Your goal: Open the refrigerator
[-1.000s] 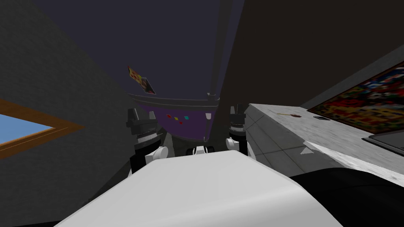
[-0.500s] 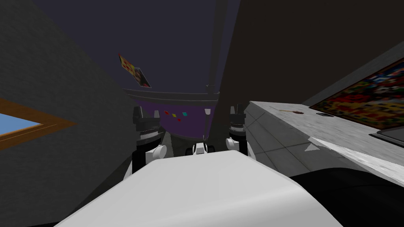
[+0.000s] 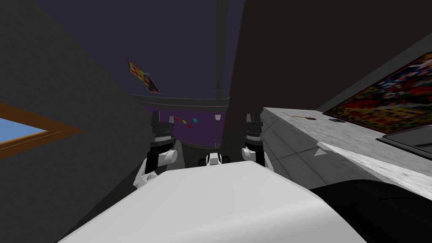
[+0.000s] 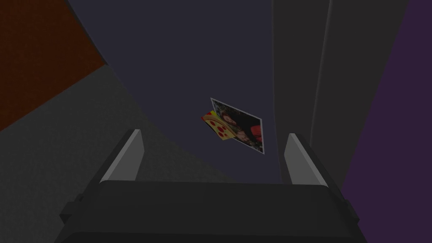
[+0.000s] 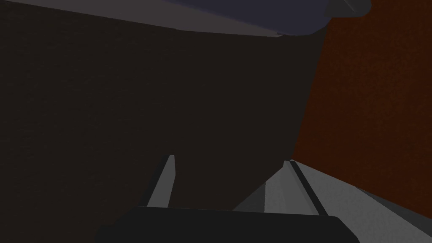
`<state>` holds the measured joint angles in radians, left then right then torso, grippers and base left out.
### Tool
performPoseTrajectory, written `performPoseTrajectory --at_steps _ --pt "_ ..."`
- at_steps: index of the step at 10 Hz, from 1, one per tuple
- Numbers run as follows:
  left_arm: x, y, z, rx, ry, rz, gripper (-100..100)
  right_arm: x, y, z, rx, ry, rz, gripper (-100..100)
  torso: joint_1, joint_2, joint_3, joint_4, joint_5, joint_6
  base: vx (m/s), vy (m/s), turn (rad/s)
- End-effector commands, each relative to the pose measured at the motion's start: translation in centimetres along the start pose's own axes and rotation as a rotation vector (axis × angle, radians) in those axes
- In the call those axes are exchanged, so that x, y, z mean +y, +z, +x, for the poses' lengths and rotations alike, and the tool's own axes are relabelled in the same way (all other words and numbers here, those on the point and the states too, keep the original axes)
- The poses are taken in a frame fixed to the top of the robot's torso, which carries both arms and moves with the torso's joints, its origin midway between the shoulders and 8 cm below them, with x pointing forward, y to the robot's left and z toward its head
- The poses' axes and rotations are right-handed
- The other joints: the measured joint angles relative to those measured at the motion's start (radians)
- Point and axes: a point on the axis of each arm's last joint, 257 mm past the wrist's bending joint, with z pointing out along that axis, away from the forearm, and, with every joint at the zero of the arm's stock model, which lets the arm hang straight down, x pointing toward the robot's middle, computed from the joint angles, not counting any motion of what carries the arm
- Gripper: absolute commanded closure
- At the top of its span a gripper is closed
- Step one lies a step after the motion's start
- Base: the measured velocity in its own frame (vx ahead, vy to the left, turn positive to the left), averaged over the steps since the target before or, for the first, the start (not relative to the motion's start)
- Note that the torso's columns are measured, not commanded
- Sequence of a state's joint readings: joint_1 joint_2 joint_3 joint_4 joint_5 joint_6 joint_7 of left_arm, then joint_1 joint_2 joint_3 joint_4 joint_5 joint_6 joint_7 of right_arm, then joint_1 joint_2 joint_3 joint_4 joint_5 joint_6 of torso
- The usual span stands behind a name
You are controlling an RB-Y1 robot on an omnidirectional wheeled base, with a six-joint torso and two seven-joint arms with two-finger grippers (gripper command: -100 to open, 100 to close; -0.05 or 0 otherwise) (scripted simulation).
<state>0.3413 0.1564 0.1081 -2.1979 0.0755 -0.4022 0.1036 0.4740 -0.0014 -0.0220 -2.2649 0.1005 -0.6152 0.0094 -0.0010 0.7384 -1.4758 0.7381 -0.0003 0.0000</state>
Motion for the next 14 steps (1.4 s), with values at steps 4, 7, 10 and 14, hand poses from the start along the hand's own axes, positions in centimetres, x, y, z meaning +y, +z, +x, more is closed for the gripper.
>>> performPoseTrajectory --at_steps 4,7,10,14 --pt "3.3 3.3 -1.3 -0.006 -0.029 -0.043 -100 0.0 0.0 0.0 0.000 0.000 0.000 0 0.001 0.000 0.000 0.000 0.000 0.000 -0.060 -0.058 -0.012" --pt "4.0 4.7 -1.6 -0.014 -0.045 -0.046 -100 0.0 0.0 0.0 0.000 0.000 0.000 0 0.001 0.000 0.000 0.000 0.000 0.000 -0.052 -0.053 -0.008" --pt "6.2 6.5 -2.8 -0.045 -0.077 -0.084 -100 0.0 0.0 0.0 0.000 0.000 0.000 0 0.001 -0.001 0.000 0.000 0.000 0.000 -0.058 -0.050 -0.010" --pt "8.1 9.0 -3.7 -0.080 -0.122 -0.111 -100 0.0 0.0 0.0 0.000 0.000 0.000 0 0.001 -0.001 -0.001 0.000 0.000 0.000 -0.057 -0.062 -0.009"
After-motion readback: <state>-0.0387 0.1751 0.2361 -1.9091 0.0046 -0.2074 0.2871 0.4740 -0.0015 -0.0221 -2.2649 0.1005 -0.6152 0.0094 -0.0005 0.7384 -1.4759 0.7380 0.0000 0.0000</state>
